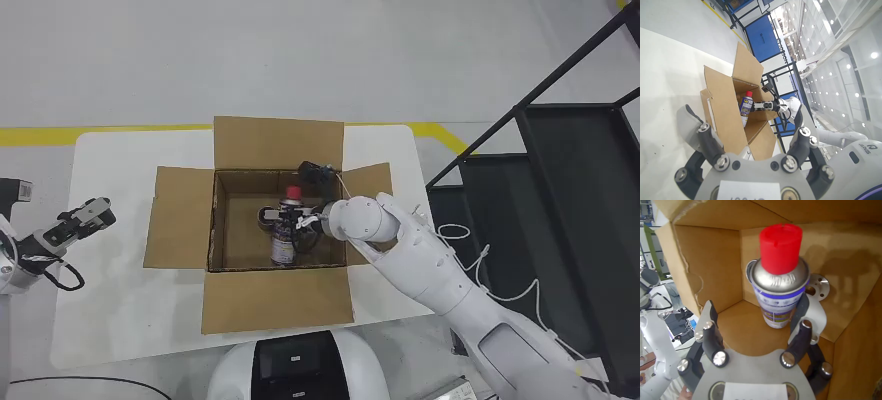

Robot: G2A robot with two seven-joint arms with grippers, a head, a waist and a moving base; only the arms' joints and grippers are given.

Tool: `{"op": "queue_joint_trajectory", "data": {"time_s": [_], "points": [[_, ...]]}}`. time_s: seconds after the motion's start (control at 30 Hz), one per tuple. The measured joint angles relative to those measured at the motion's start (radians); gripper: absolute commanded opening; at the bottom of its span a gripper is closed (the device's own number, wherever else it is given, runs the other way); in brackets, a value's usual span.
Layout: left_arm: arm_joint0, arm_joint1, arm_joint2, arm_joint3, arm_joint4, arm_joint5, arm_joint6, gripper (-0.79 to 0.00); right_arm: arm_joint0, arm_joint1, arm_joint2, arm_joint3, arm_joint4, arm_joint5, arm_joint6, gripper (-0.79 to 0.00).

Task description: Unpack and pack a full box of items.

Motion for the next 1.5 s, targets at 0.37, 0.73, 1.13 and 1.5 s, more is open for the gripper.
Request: {"op": "queue_joint_trajectory", "data": {"time_s": [0.37,0.73,1.13,1.5], "points": [[0.000,0.000,0.000,0.000,0.000,0.000,0.000,0.000,-0.154,0.055,0.233,-0.285,0.121,-0.225,0.086,0.000],[0.011,0.000,0.022,0.036,0.153,-0.013,0.101,0.000,-0.349,0.096,0.522,-0.410,0.514,-0.531,0.238,0.000],[-0.105,-0.006,0.174,0.192,0.112,-0.067,-0.015,0.000,-0.528,0.122,0.775,-0.422,0.540,-0.568,0.108,0.000],[-0.211,-0.015,0.274,0.312,-0.062,-0.111,-0.172,0.000,-0.662,0.119,0.839,-0.395,0.490,-0.503,-0.136,0.000]]}}
